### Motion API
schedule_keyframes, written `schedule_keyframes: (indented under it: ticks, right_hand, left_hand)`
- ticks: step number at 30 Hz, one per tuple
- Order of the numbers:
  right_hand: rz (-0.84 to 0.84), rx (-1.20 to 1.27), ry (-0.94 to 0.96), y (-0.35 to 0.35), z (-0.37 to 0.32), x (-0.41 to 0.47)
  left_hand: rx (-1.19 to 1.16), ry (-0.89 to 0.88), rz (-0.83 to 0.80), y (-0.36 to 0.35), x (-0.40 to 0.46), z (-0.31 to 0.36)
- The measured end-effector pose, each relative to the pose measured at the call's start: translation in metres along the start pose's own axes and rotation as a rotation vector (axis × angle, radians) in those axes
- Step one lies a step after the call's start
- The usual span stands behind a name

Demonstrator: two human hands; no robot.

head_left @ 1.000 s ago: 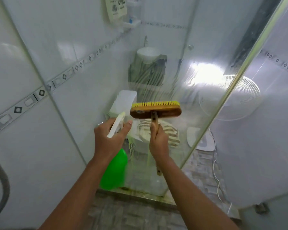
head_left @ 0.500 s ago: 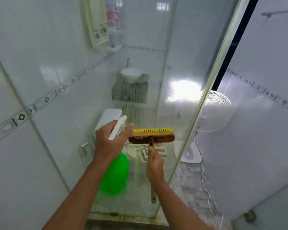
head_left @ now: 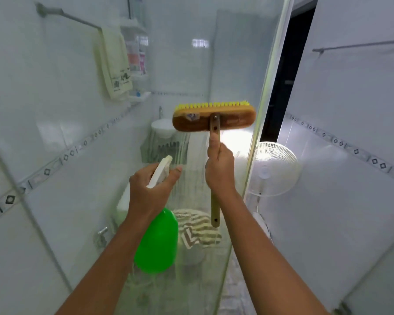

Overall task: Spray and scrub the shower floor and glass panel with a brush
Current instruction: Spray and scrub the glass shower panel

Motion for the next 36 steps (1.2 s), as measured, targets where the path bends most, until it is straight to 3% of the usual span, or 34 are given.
schedule_keyframes:
  ticks: [5, 7, 13, 17, 27, 29, 34, 36]
  right_hand:
    - [-0.127, 0.035, -0.133, -0.013, 0.074, -0.049]
    - [-0.103, -0.026, -0.103, -0.007, 0.045, -0.027]
    - [-0.022, 0.021, 0.021, 0.034, -0.138, 0.068]
    - [-0.057, 0.022, 0.043, 0.029, -0.169, 0.079]
    - [-0.002, -0.036, 0.1, -0.005, -0.092, 0.04]
    - [0.001, -0.036, 0.082, -0.018, -0.042, 0.011]
    - [-0.111, -0.087, -0.188, -0.071, 0.132, -0.079]
    - [-0.111, -0.128, -0.208, -0.082, 0.162, -0.094]
  left_hand:
    - [-0.042, -0.008, -0.018, 0.002, 0.036, 0.027]
    - [-0.056, -0.012, -0.03, 0.003, 0.054, 0.038]
    - [-0.086, -0.072, -0.024, 0.008, 0.09, 0.076]
    - [-0.068, 0.006, -0.003, 0.017, 0.082, 0.057]
    - [0.021, 0.064, 0.034, 0.042, 0.043, 0.01]
    - [0.019, 0.045, 0.045, 0.046, 0.039, 0.008]
    - [0.057, -0.013, -0.004, 0.045, 0.022, 0.001]
    - [0.065, -0.008, -0.01, 0.049, 0.013, -0.006]
Point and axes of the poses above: each hand's wrist, its own x-axis towards the middle knuckle, its own y-axis out of the back of the hand, z = x × y, the point moved 10 cm from there along x, towards the middle knuckle, and after that the axes turned 14 degrees about -y, right-handed, at the moved point
